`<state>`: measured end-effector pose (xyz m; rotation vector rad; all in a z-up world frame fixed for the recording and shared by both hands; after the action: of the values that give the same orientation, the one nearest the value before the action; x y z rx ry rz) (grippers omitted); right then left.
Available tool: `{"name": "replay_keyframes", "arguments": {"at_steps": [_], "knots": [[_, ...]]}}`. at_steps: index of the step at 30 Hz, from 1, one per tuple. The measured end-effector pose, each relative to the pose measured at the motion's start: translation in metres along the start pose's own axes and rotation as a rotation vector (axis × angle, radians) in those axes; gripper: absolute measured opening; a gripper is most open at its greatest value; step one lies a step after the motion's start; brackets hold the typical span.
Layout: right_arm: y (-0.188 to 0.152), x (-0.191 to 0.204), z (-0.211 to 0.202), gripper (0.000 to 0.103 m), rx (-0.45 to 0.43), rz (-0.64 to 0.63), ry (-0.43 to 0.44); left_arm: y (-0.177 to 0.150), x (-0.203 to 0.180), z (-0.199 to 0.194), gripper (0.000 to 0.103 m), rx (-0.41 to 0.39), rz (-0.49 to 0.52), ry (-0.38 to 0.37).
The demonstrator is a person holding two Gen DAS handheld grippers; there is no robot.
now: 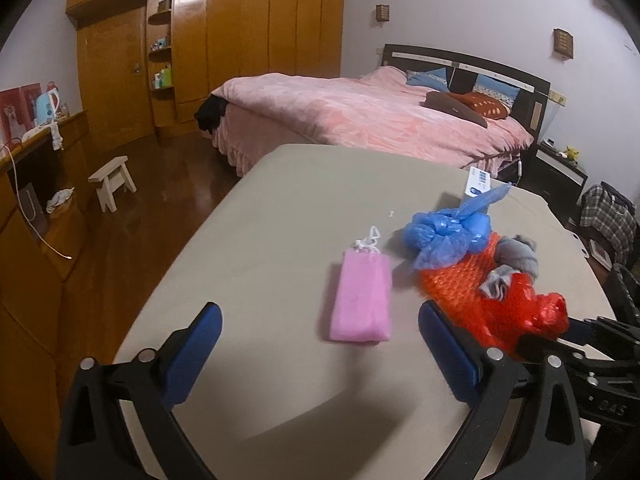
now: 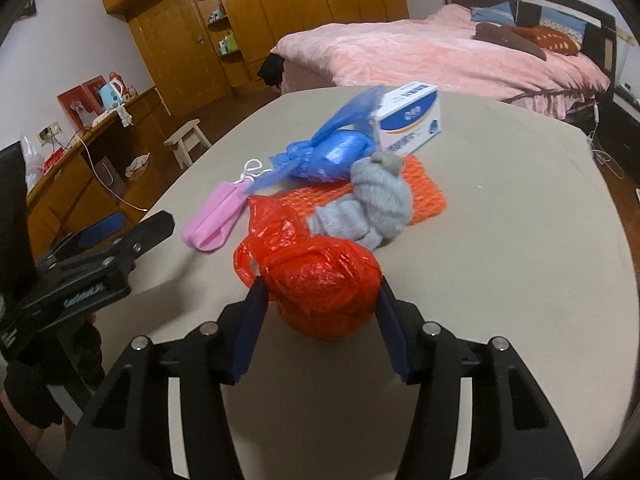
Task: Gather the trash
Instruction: 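Grasp the pink mesh pouch with the left tool while the right tool grasps the red bag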
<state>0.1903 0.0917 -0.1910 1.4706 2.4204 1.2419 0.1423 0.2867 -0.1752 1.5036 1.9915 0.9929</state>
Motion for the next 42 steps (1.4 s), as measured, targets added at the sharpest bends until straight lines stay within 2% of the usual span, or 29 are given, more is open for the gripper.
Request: {"name": "replay_keyframes", "arguments": {"at_steps": [5, 10, 13, 16, 17, 20, 27, 42], "knots": [[-0.003, -0.014, -0.022, 0.052, -0.028, 0.011, -0.019, 0.003, -0.011, 0.013, 0.095, 0.022, 0.009, -0.004], [-0.002, -0.029, -0.035, 0.052, -0.052, 0.007, -0.061, 0.007, -0.018, 0.030, 0.083, 0.066, 0.011, -0.024], [-0.001, -0.036, -0.039, 0.052, -0.061, 0.000, -0.084, 0.006, -0.025, 0.042, 0.073, 0.117, 0.025, -0.038], [0.000, -0.042, -0.044, 0.052, -0.071, 0.011, -0.083, 0.004, -0.031, 0.054, 0.052, 0.171, 0.040, -0.055], [0.001, -0.042, -0.045, 0.052, -0.074, 0.008, -0.083, 0.003, -0.033, 0.056, 0.039, 0.186, 0.044, -0.058], [0.003, -0.042, -0.050, 0.052, -0.083, 0.001, -0.079, 0.002, -0.032, 0.054, 0.026, 0.175, 0.039, -0.070], [0.005, -0.039, -0.063, 0.052, -0.103, -0.007, -0.072, 0.006, -0.037, 0.026, 0.022, 0.092, 0.039, -0.064], [0.012, -0.047, -0.104, 0.052, -0.179, 0.027, -0.073, 0.022, -0.071, -0.035, 0.022, 0.009, 0.070, -0.135]]}}
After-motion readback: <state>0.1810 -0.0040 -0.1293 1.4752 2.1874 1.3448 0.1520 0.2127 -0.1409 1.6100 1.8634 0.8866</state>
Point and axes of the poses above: each gripper's, at about its wrist camera, not at the fingertips, and z roughly the way its jaws point, x to its left, y to its top, the point moved 2 cm from there along z, roughly the way its jaws point, and after that the axes turned 9 degrees about y, right-handed, at the moved point
